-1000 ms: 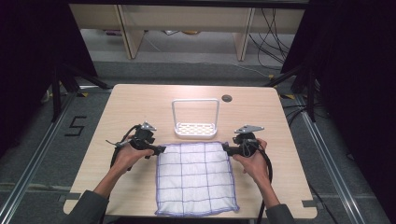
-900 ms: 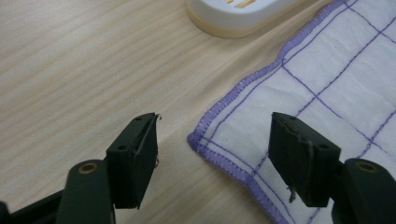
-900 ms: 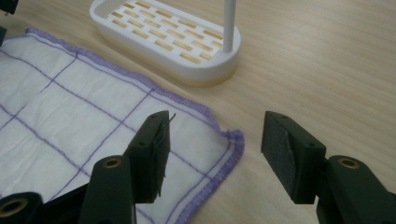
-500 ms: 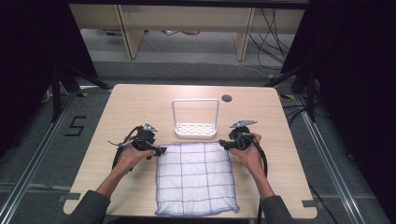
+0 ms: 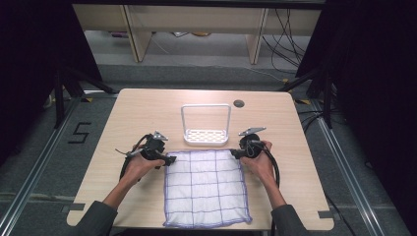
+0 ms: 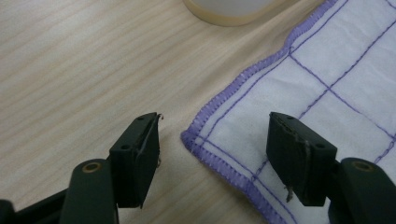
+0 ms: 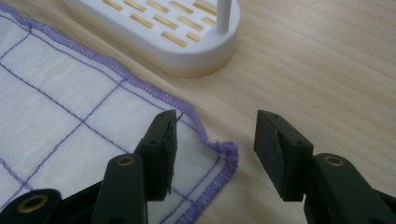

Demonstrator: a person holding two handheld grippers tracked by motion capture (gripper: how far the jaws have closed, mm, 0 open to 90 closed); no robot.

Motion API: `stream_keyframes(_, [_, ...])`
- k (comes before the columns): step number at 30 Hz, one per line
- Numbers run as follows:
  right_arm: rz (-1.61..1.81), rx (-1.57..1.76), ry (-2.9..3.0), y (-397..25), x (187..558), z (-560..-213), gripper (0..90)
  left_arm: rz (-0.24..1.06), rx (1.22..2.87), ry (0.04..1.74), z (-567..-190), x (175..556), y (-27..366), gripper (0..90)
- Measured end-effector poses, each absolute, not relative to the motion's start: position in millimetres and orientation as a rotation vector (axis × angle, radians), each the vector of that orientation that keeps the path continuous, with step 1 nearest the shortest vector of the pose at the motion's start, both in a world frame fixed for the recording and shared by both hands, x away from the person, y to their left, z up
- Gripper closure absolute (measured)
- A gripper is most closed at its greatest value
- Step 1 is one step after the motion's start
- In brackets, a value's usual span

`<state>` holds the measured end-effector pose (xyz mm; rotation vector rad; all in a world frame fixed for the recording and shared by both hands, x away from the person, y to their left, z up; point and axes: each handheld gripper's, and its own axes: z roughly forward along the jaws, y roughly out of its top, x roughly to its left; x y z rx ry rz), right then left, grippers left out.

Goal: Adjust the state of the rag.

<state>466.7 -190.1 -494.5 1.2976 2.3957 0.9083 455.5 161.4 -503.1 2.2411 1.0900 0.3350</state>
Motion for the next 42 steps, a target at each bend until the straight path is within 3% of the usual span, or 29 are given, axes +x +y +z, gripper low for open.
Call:
stream_keyframes(13, [0.879,1.317,2.402,-185.0,465.6,-500.1,52.7,0.321,2.263,1.048,-504.1,455.3,160.2,46.2])
stream_keyframes(21, [0.876,1.32,2.42,-185.3,464.8,-499.4,59.2,0.271,2.279,0.961,-503.6,452.0,157.3,72.8])
stream_keyframes(27, [0.873,1.299,2.424,-186.9,465.8,-499.6,63.9,0.259,2.269,0.944,-504.6,450.9,156.8,81.5])
stream_keyframes(35, [0.893,1.21,2.475,-185.0,464.0,-499.0,84.6,0.277,2.257,0.923,-505.7,450.2,155.8,84.3])
stream_keyframes(42, [0.911,1.202,2.466,-186.8,463.0,-495.8,87.5,0.278,2.238,0.925,-506.9,451.8,156.5,84.5])
